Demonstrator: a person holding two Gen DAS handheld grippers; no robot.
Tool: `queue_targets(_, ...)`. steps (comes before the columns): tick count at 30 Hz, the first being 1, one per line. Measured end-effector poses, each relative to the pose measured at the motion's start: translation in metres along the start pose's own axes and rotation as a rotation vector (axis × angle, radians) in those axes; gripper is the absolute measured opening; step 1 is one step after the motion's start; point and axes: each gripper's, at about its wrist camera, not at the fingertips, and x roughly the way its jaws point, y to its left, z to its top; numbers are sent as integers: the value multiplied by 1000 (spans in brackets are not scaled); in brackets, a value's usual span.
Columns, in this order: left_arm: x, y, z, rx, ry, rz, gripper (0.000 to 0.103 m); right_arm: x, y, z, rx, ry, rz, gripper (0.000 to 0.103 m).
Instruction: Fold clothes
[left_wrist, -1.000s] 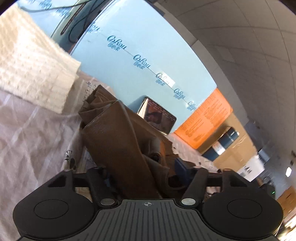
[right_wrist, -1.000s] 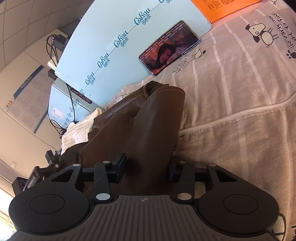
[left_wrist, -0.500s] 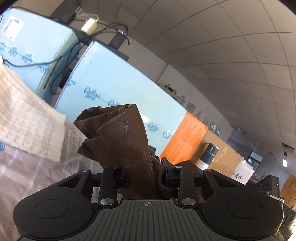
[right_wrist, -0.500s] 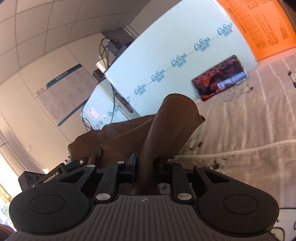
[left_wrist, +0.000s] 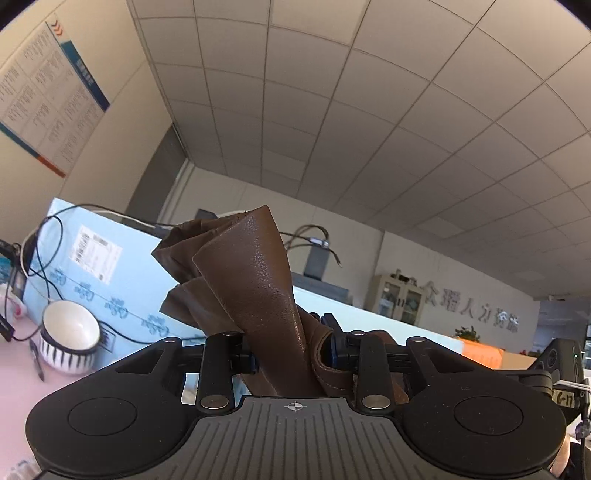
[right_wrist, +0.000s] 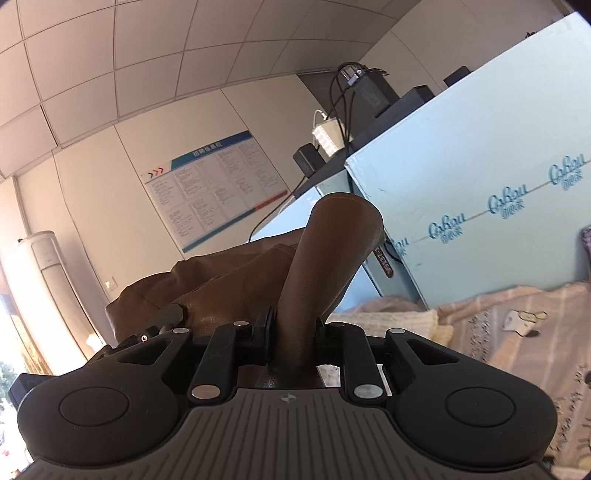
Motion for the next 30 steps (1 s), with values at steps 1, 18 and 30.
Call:
queue_targets(1,4,7,0,-3,-13,16,30,12,0,0,-12,-2,1,17)
queue_targets(18,51,73,-54,-26,125,307,51,126,-66,-43,-163,93,-127,19)
queue_targets(30,70,86,-65,35,278,612,100,134,-80,-52,-160,135,-278,43)
